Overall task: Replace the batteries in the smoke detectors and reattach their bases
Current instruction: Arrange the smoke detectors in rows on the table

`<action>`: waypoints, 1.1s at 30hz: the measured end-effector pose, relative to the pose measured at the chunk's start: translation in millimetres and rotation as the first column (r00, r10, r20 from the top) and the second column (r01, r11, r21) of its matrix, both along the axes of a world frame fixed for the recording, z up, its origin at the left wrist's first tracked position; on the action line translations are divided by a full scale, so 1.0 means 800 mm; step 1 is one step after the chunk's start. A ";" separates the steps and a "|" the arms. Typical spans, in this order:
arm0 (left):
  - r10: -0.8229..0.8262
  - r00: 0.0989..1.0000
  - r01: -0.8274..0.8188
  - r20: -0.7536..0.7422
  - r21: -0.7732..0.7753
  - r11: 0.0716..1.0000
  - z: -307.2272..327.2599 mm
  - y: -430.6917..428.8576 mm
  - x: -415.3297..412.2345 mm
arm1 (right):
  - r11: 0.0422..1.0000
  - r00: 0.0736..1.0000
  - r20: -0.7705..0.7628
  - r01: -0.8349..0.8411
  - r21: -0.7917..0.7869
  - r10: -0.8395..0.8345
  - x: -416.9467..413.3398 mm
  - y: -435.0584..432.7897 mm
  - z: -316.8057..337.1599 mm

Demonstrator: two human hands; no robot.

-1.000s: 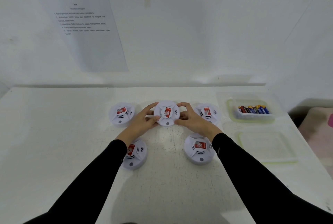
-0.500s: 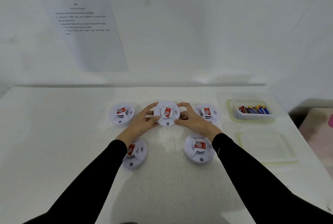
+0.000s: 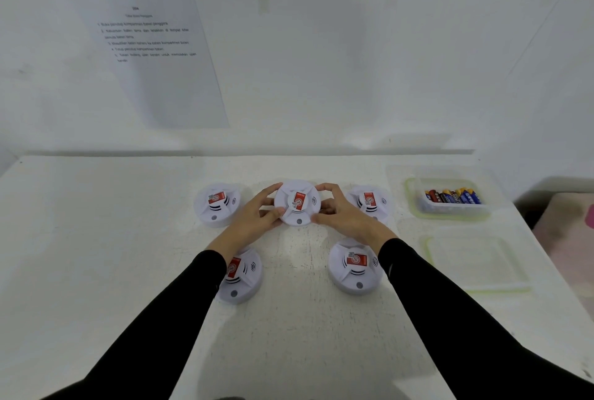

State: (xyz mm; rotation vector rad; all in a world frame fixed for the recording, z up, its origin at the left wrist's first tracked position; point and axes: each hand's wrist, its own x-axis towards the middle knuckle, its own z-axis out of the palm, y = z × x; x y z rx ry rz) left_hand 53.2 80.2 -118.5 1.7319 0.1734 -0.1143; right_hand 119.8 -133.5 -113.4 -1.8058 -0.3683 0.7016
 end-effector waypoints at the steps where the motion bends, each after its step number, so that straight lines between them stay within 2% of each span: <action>1: -0.002 1.000 0.002 0.001 0.000 1.000 0.000 0.000 0.000 | 1.000 1.000 0.001 0.001 -0.002 -0.001 0.000 0.000 0.000; 13: -0.011 1.000 0.010 0.006 0.052 0.999 -0.006 0.004 0.001 | 1.000 1.000 -0.002 0.005 0.003 -0.005 0.000 0.000 -0.004; 15: -0.020 1.000 0.019 0.007 0.111 0.994 -0.008 0.005 0.002 | 1.000 1.000 -0.001 0.013 -0.003 -0.013 -0.002 0.000 -0.005; 18: -0.040 0.999 0.039 -0.003 0.286 0.957 -0.009 0.008 0.005 | 0.999 0.999 -0.001 0.041 -0.019 -0.041 -0.004 0.002 -0.004; 25: -0.083 0.995 0.096 -0.047 0.481 0.871 -0.019 0.020 0.014 | 0.992 0.996 -0.011 0.087 -0.092 -0.088 -0.014 0.011 0.009; 28: -0.103 0.993 0.121 -0.064 0.502 0.856 -0.012 0.019 0.014 | 0.986 0.995 0.008 0.100 -0.136 -0.100 -0.016 0.017 0.014; 33: -0.103 0.993 0.118 -0.058 0.496 0.861 -0.009 0.019 0.013 | 0.940 0.990 0.104 0.123 -0.318 -0.094 -0.016 0.024 0.016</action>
